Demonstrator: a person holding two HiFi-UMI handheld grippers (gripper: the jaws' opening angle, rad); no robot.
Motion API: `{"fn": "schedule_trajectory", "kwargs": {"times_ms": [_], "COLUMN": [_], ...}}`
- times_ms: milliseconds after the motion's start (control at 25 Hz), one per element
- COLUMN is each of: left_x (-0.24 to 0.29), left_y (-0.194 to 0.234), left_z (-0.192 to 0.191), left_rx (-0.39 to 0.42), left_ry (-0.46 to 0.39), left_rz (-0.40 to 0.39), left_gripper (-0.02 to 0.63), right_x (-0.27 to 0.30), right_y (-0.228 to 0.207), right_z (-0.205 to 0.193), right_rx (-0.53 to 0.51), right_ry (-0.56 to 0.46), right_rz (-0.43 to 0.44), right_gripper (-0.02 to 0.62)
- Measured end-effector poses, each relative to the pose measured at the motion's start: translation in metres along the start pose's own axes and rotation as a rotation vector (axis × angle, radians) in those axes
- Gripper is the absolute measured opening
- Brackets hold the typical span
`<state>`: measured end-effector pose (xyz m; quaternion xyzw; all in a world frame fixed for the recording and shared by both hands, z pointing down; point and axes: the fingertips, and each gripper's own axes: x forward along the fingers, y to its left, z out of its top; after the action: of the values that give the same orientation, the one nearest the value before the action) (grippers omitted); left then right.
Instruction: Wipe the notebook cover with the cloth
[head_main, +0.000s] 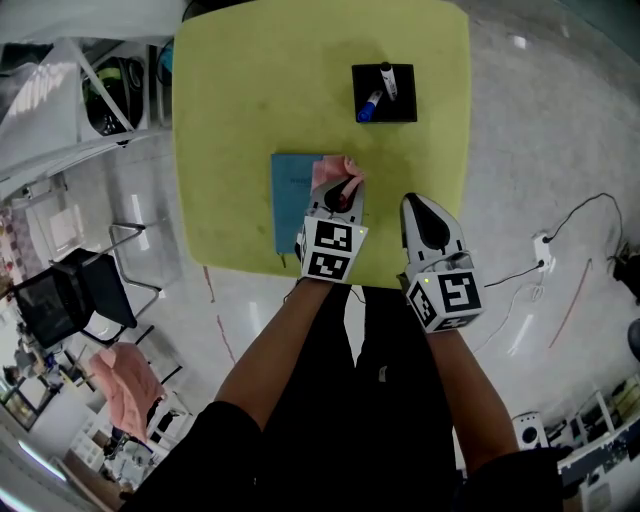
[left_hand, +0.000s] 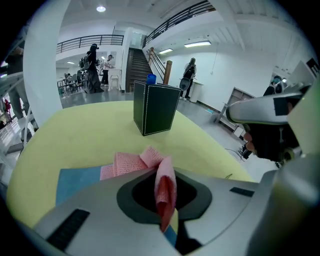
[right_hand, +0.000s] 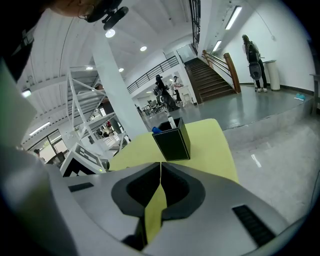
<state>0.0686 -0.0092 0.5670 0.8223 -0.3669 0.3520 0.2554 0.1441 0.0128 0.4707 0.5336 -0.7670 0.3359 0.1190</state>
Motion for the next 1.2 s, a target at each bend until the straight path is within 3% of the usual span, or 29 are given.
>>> {"fn": "schedule_trajectory", "kwargs": {"times_ms": [280,480,640,880,1200], "left_x": [0.001,-0.015,-0.046,-0.099,-0.173], "left_y": [-0.007,-0.013,-0.001,0.023,0.070], "left_z": [0.003,0.013,0.031,0.052,0.055], "left_rx": [-0.022,-0.078,-0.089,-0.092,-0.141], "left_ry": [-0.012,-0.113,-0.236,-0.341,-0.409], "left_rz": [-0.022,-0.056,-0.035,-0.016,0.071], "left_gripper": [0.031,0.031,0.031,0.031,0.031], "right_x": [-0.004,-0.007,-0.010,-0.017,-0.022], "right_y": [-0.006,-0.002,0.004,0.009,0.057], "right_z": [-0.003,-0.005,-0.004,0.002,0.021], "right_rx": [0.010,0.004,-0.018,-0.032,-0.028], "right_ry": [-0.006,-0.004,-0.002,-0.009,-0.031], "right_rz": [-0.018,-0.014,-0.002,-0.023,-0.028], "right_gripper": [0.032,0.032,0.032,0.032,0.032]}}
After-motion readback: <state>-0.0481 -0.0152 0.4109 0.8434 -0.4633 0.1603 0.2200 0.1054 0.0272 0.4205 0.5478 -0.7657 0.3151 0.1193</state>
